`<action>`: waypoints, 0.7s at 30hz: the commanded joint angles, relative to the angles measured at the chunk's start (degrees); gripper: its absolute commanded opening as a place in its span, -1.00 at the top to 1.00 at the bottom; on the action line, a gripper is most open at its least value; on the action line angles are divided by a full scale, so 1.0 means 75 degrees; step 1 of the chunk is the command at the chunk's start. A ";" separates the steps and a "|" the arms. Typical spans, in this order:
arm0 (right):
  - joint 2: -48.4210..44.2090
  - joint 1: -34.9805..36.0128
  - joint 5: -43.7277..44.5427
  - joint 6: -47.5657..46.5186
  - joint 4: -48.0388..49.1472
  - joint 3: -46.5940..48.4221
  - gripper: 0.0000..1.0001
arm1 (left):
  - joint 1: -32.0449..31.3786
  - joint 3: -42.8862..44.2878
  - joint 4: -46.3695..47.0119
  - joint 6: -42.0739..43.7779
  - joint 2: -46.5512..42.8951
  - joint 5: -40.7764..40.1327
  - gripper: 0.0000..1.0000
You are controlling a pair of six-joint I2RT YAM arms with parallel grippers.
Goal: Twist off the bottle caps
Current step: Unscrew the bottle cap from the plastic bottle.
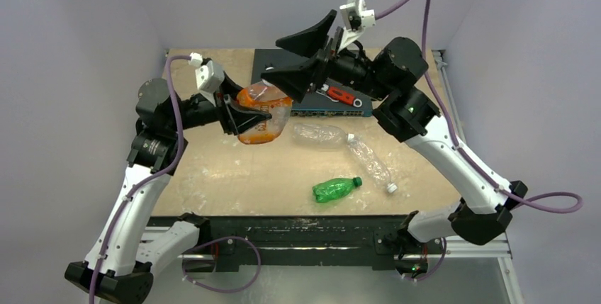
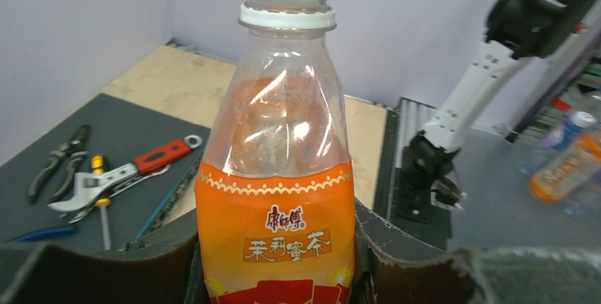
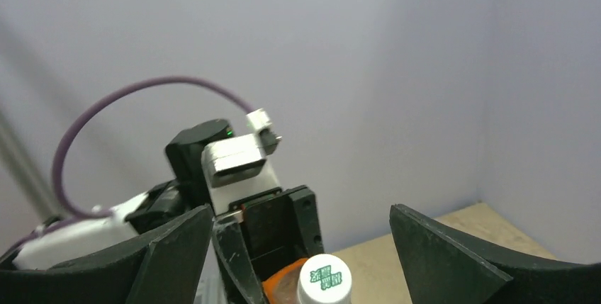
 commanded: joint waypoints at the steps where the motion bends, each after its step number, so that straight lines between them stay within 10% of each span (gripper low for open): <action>1: -0.0074 0.0130 0.2539 0.0099 -0.0924 0.0721 -0.97 | 0.0043 0.0197 -0.0485 0.1340 -0.0262 -0.1980 1.00; 7: 0.1173 0.1066 0.4833 -0.0597 -0.2862 0.2483 -0.78 | 0.0043 0.0157 -0.0400 0.1655 -0.0304 -0.2573 1.00; 21: 0.1551 0.1169 0.4850 -0.0308 -0.2795 0.2670 -0.31 | 0.0043 0.0118 -0.0446 0.1816 -0.0358 -0.2861 1.00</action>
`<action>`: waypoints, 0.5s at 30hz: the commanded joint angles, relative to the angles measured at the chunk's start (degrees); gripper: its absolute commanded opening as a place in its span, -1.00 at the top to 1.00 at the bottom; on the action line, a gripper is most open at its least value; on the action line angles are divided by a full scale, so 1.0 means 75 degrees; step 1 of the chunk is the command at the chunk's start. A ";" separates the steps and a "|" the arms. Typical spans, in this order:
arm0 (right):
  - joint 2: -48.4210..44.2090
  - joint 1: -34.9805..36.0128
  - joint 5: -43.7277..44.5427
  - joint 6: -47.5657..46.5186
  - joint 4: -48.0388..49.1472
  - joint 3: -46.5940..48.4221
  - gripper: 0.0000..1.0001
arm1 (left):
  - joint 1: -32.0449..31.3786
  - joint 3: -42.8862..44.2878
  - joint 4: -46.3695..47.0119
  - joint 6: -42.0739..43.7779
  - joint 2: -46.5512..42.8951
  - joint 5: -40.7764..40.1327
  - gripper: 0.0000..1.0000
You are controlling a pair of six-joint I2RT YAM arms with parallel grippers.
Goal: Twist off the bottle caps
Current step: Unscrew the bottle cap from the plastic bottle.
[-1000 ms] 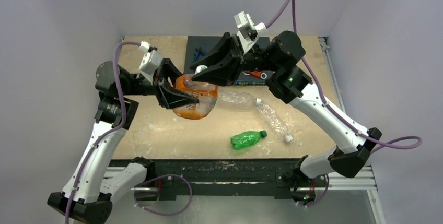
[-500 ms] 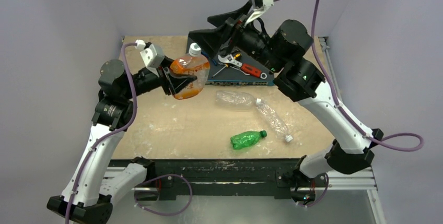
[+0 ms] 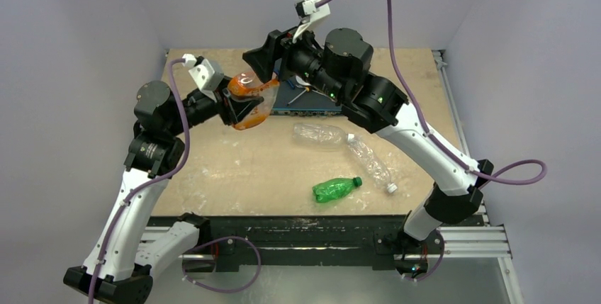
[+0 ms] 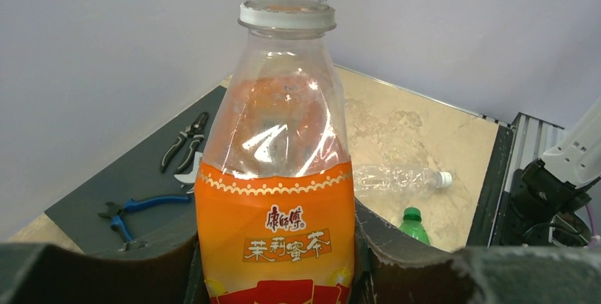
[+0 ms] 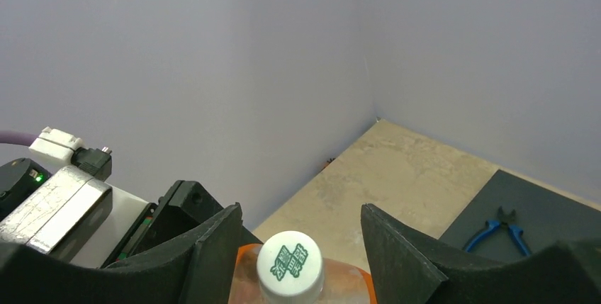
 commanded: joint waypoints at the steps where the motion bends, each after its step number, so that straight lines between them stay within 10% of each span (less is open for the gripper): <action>1: -0.0164 -0.0006 0.0126 0.0074 0.0187 0.0158 -0.30 | 0.0043 0.0111 0.0170 0.0208 -0.0135 -0.0292 1.00; 15: -0.0031 -0.0006 -0.0101 0.0189 0.0100 0.0132 0.09 | 0.0043 0.0076 0.0216 0.0161 -0.0170 -0.0364 1.00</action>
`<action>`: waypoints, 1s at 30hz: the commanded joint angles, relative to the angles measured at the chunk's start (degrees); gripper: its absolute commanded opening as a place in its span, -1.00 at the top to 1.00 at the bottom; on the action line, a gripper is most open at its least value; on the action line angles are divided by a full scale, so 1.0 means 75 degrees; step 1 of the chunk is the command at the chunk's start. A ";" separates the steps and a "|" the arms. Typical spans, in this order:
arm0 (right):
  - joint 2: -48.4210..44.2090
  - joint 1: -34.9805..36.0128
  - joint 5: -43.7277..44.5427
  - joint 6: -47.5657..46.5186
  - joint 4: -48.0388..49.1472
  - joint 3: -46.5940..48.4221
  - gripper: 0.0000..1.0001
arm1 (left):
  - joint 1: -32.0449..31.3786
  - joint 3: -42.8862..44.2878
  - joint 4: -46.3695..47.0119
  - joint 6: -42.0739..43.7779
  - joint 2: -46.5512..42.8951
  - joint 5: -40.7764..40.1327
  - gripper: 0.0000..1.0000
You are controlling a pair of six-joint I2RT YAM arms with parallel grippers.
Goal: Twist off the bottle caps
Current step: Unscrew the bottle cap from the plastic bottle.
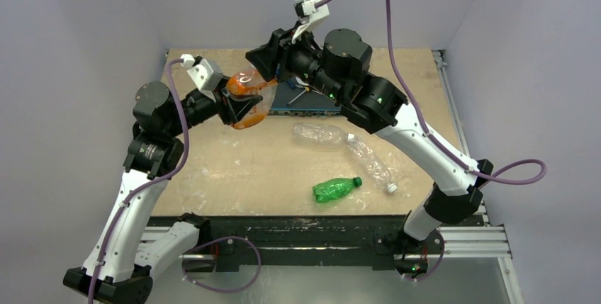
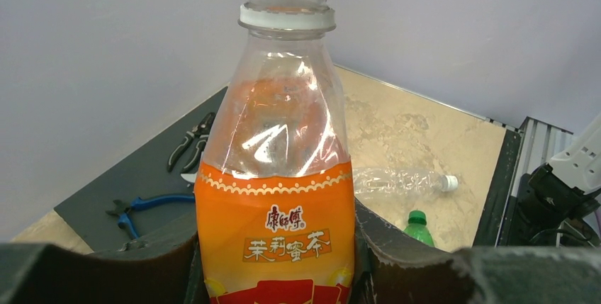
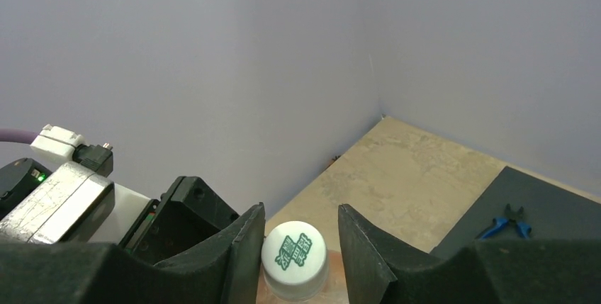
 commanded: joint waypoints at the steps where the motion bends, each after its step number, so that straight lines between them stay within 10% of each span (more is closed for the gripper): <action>1: -0.0020 -0.0008 -0.0084 0.0055 0.0083 0.0134 0.13 | 0.0043 0.0073 0.0220 0.0158 -0.0117 -0.0155 1.00; 12: -0.0469 -0.0063 -0.1598 -0.0579 0.0159 -0.0311 0.99 | 0.0043 0.0208 0.0256 -0.0379 -0.0113 0.0236 1.00; 30: -0.2250 -0.0883 -0.7689 -0.0497 0.3334 -0.2793 1.00 | 0.0039 0.0090 0.2735 -0.4060 0.0340 0.4444 1.00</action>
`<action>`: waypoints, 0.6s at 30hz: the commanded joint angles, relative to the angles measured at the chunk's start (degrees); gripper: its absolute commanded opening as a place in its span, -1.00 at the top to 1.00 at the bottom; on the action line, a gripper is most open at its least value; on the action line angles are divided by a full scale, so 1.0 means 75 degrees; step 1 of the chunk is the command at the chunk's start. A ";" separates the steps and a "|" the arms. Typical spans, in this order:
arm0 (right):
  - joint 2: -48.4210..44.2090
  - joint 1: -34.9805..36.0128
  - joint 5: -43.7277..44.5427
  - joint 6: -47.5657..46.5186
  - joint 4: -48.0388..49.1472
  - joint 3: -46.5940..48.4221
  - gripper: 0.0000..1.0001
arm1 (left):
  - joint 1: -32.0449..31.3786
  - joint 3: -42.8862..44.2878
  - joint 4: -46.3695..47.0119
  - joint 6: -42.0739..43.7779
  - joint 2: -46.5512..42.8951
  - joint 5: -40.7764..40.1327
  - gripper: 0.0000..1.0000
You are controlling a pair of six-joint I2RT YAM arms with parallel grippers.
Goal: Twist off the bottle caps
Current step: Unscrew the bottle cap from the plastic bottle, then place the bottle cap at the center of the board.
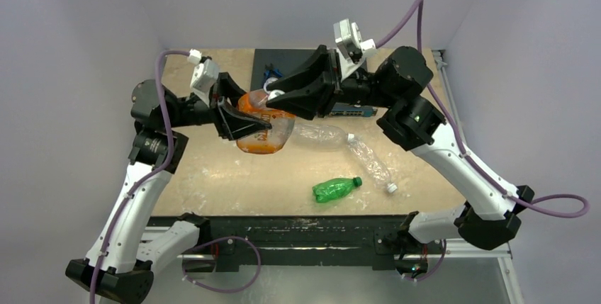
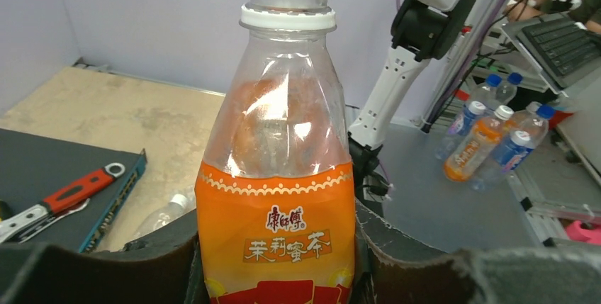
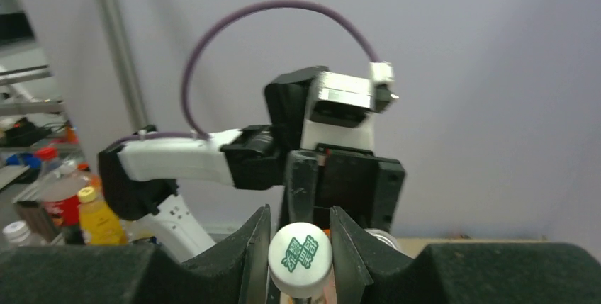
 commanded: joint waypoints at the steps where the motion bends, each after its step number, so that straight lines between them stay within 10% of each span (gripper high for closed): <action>1: -0.0059 -0.0077 -0.1834 0.0124 0.0753 -0.0005 1.00 | 0.0034 0.0096 0.0981 -0.1129 0.0069 0.0752 1.00; 6: 0.0123 -0.0157 -0.0949 0.0087 0.0377 0.0425 1.00 | 0.0032 0.0197 0.0215 -0.0392 0.0070 0.0717 1.00; 12: 0.0534 -0.0540 0.3076 -0.0600 -0.1586 0.1614 1.00 | 0.0041 0.0299 -0.1780 0.1841 -0.0044 0.0313 1.00; 18: 0.0413 -0.2142 0.5788 0.0398 -0.1821 -0.0348 1.00 | 0.0042 0.0245 -0.3166 0.3692 -0.0251 -0.0017 1.00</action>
